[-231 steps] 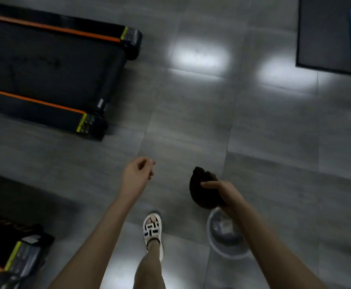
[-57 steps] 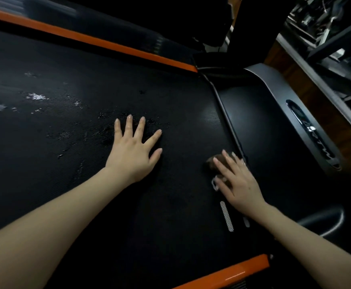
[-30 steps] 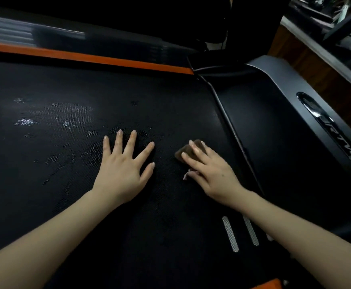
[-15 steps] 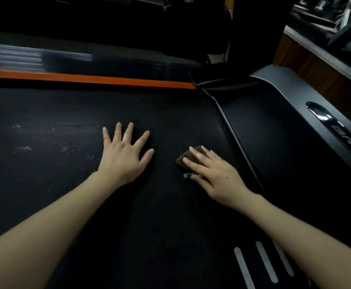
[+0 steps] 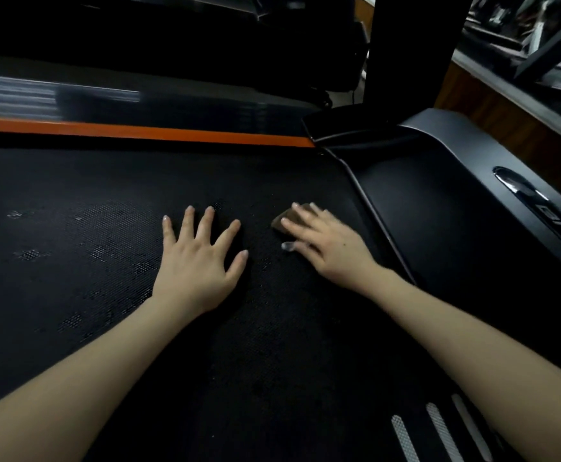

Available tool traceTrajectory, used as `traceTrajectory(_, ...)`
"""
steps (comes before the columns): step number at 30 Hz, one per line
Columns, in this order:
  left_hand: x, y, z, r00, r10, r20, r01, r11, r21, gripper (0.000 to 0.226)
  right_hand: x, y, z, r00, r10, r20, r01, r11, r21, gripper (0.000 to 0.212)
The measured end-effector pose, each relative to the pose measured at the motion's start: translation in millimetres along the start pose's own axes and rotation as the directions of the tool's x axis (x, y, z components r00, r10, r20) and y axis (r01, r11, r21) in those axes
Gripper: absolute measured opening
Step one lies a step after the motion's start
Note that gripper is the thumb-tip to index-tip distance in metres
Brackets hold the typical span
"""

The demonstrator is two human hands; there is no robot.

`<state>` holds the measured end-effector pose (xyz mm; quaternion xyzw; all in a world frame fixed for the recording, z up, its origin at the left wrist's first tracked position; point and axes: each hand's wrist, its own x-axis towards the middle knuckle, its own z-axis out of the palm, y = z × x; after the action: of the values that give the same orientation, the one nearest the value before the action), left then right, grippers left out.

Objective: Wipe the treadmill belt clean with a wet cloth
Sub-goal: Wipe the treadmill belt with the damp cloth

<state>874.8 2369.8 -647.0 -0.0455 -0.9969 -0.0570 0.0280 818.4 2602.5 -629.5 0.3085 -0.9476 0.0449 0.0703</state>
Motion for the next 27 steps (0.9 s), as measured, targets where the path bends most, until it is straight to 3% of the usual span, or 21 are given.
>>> traceTrajectory(2, -0.3, 0.4, -0.1, 1.000, 0.003, -0.008, -0.003, 1.000, -0.009, 0.085, 25.1, 32.9, -0.4, 0.969, 0.247, -0.013, -0.247, 0.969, -0.020, 0.043)
traceTrajectory(4, 0.6, 0.4, 0.4, 1.000, -0.002, -0.025, 0.002, 1.000, -0.017, 0.084, 48.1, 46.1, 1.8, 0.854, 0.516, -0.060, -0.518, 0.855, -0.023, 0.043)
traceTrajectory(6, 1.0, 1.4, 0.4, 1.000, -0.002, -0.029, 0.001, 1.000, -0.019, 0.084, 60.7, 27.6, 6.5, 0.799, 0.594, -0.098, -0.598, 0.801, -0.025, 0.043)
traceTrajectory(7, 0.8, 1.8, 0.4, 1.000, 0.001, -0.030, -0.001, 1.000, -0.021, 0.083, 60.6, 11.3, 8.8, 0.828, 0.554, -0.090, -0.557, 0.830, -0.017, 0.043)
traceTrajectory(10, 0.9, 1.5, -0.5, 0.999, -0.005, -0.033, 0.004, 1.000, -0.023, 0.083, 38.9, -26.2, 10.6, 0.968, 0.248, -0.037, -0.248, 0.969, 0.002, 0.046)
traceTrajectory(12, 0.0, 0.3, 0.1, 0.999, -0.002, -0.032, 0.001, 1.000, -0.017, 0.083, 39.2, -9.7, 2.0, 0.990, 0.144, -0.005, -0.144, 0.990, -0.006, 0.046)
traceTrajectory(14, -0.9, 0.0, 0.6, 0.999, 0.004, -0.035, -0.004, 1.000, -0.019, 0.083, 54.8, 25.4, -0.8, 0.969, 0.246, 0.000, -0.246, 0.967, -0.066, 0.044)
traceTrajectory(16, -0.7, 0.8, 0.7, 0.999, 0.003, -0.054, -0.005, 0.999, -0.032, 0.082, 70.7, 51.5, 0.2, 0.873, 0.486, -0.047, -0.488, 0.870, -0.067, 0.043)
traceTrajectory(18, 0.1, 2.0, 1.1, 0.999, 0.002, -0.054, -0.004, 0.999, -0.039, 0.080, 84.5, 42.1, 8.0, 0.787, 0.608, -0.103, -0.613, 0.790, -0.019, 0.042)
traceTrajectory(20, -0.2, 2.6, 2.4, 0.999, 0.008, -0.050, -0.010, 0.999, -0.031, 0.080, 93.9, 6.7, 17.9, 0.845, 0.520, -0.125, -0.525, 0.851, -0.012, 0.040)
traceTrajectory(22, 0.2, 1.5, 2.1, 0.998, 0.003, -0.056, -0.005, 0.999, -0.036, 0.080, 94.0, -25.8, 22.7, 0.947, 0.311, -0.083, -0.312, 0.950, -0.005, 0.042)
traceTrajectory(24, -0.3, -0.5, 2.4, 0.999, 0.009, -0.053, -0.011, 0.999, -0.035, 0.081, 95.4, -23.4, 19.3, 0.979, 0.200, -0.022, -0.200, 0.980, 0.009, 0.045)
traceTrajectory(27, -0.8, -1.6, 2.0, 0.998, 0.016, -0.056, -0.019, 0.998, -0.053, 0.082, 104.3, 27.5, 15.5, 0.953, 0.301, -0.014, -0.302, 0.951, -0.065, 0.044)
